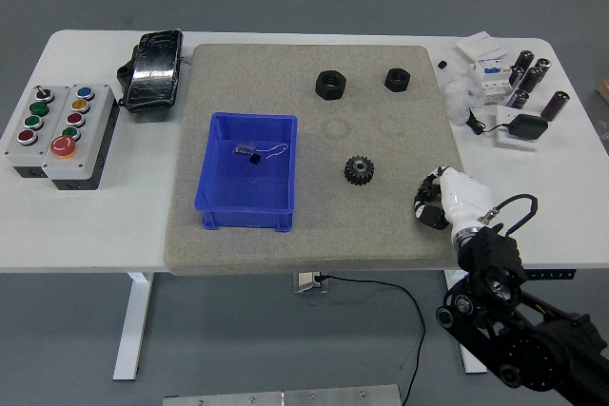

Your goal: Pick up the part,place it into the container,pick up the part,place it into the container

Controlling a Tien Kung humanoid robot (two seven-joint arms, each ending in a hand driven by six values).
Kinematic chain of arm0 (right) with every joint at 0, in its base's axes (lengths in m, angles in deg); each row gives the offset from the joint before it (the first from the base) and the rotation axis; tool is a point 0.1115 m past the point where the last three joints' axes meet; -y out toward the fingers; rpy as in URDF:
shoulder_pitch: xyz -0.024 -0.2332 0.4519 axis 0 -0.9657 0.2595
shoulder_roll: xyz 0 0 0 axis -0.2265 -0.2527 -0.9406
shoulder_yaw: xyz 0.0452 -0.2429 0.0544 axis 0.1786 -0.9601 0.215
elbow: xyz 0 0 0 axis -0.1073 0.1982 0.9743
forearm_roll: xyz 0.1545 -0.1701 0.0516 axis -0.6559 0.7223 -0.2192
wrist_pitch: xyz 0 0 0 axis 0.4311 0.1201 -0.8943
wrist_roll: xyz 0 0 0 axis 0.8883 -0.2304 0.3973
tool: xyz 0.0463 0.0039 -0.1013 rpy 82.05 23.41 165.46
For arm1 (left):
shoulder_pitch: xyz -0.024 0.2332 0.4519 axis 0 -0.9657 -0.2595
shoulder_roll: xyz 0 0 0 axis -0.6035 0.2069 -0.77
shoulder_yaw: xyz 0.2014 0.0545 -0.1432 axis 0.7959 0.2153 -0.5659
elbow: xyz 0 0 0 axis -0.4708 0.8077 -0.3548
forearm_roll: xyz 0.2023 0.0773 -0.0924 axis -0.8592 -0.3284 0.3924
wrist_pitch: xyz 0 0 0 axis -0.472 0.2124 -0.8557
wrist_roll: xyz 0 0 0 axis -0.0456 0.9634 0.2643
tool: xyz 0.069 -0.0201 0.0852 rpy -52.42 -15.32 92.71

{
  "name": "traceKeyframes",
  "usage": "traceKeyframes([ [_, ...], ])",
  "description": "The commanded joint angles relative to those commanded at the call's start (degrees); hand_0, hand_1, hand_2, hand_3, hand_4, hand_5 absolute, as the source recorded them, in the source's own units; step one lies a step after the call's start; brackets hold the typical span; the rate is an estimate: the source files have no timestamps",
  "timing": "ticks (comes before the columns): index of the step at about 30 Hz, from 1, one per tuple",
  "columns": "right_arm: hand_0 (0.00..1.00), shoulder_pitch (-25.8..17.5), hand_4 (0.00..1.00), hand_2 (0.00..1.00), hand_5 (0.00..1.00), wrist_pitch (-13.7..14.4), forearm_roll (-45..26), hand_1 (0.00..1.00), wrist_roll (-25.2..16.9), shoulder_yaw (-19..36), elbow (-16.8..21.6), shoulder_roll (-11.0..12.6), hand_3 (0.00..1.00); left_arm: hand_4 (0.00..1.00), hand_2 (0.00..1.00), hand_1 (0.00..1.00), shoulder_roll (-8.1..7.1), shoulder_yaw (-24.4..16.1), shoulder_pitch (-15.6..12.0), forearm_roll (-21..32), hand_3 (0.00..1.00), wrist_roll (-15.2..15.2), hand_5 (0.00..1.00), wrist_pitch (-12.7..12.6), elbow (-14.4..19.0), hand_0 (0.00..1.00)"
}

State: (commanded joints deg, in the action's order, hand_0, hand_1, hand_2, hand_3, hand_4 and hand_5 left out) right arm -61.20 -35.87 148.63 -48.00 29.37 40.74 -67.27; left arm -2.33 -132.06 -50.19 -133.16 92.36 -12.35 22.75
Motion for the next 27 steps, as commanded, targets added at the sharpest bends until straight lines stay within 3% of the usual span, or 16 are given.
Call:
traceKeyframes([
  [15,0.362,5.92,0.52,0.389,0.046,0.2,1.98,0.537,0.0,-4.92,2.52,0.76,0.492,0.655,0.531,0.552,-0.05,0.02,0.04,0.15,0.604,0.07,0.352,-0.02,0.0,0.63],
  [18,0.36,8.99,0.521,0.388,0.047,1.07,-0.37,0.538,0.0,-7.71,3.4,-0.15,0.49,0.655,0.531,0.552,-0.05,-0.15,-0.04,-0.02,0.605,0.21,0.353,-0.01,0.0,0.629],
  [27,0.38,17.59,0.541,0.408,0.041,7.78,-10.86,0.542,-4.14,-16.96,4.77,-5.14,0.491,0.656,0.532,0.553,0.02,-0.65,0.1,-0.64,0.605,0.61,0.353,0.07,0.0,0.629],
])
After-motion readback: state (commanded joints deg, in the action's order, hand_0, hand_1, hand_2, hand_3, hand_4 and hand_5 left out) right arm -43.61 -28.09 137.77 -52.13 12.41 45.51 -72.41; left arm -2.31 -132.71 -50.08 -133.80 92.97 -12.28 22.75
